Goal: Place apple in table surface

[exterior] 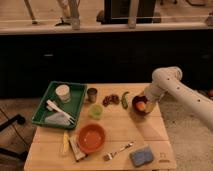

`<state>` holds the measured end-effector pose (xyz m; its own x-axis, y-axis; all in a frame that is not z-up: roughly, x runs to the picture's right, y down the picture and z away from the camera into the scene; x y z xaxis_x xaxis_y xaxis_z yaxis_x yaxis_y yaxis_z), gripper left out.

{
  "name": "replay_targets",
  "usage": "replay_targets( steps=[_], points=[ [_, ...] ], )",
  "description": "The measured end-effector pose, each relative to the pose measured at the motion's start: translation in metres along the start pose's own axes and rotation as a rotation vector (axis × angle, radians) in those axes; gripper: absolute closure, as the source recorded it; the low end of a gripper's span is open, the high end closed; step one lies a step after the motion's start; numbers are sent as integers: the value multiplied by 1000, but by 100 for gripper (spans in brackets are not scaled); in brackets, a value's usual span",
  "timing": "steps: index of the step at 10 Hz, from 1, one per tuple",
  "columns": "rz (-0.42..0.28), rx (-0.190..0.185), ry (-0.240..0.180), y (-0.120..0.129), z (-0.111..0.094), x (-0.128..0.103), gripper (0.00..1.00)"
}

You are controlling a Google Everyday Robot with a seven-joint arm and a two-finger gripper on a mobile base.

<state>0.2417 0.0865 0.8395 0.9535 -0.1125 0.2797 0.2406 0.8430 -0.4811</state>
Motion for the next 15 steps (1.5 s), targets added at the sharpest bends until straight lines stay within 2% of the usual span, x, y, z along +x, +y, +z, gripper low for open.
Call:
replay_targets(
  steps=[2, 6, 13, 14, 15],
  points=[
    [4, -1, -4, -4, 3, 2, 36],
    [15, -2, -14, -7, 8, 8, 47],
    [29, -23, -30, -5, 20, 17, 47],
    [31, -27, -31, -4, 22, 18, 45],
    [32, -29, -33, -4, 23, 19, 39]
  ],
)
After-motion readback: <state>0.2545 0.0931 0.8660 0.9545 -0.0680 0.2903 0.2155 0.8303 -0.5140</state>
